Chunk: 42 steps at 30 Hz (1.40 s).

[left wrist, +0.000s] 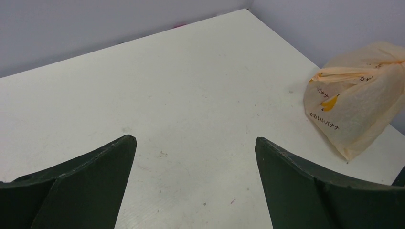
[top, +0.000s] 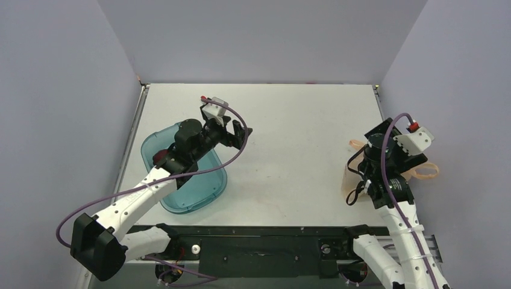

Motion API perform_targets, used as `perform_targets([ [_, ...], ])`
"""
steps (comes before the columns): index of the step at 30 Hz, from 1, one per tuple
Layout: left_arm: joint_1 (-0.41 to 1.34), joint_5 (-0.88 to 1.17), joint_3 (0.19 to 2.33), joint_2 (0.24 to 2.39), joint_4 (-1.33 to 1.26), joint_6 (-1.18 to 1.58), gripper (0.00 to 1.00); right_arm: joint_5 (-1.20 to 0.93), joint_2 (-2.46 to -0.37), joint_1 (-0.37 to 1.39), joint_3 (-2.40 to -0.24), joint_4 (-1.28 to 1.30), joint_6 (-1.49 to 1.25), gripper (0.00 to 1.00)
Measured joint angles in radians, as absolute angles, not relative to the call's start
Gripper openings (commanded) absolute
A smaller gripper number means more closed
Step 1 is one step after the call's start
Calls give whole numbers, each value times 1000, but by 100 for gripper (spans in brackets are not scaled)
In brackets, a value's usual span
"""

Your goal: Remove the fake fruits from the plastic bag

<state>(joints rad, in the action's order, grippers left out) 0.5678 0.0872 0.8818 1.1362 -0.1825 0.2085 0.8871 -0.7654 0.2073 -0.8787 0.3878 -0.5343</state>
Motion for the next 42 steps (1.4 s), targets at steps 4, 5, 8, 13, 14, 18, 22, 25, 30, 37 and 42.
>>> perform_targets([
  [4,601,82,884,1142,-155,181,95,914,-735,105,-844,473,-616,98],
  [5,603,82,884,1142,-151,177,95,929,-733,84,-836,490,-632,99],
  [8,604,75,884,1142,-150,167,95,958,-732,61,-822,526,-675,100],
  [13,604,65,884,1142,-145,148,95,953,-780,30,-810,545,-745,100],
  [14,604,65,884,1142,-145,146,95,951,-797,23,-804,544,-755,100],
  [18,604,66,884,1142,-146,132,95,907,-877,-11,-775,509,-772,100],
  [22,604,70,884,1145,-146,113,95,853,-944,-72,-740,465,-781,100],
  [25,604,81,884,1164,-146,102,95,817,-965,-127,-719,429,-784,100],
  [30,603,96,889,1222,-139,92,93,721,-965,-186,-666,332,-762,99],
  [37,603,113,901,1251,-119,89,92,590,-965,-196,-626,250,-723,81],
  [42,603,113,904,1251,-117,86,92,505,-965,-198,-626,211,-688,56],
])
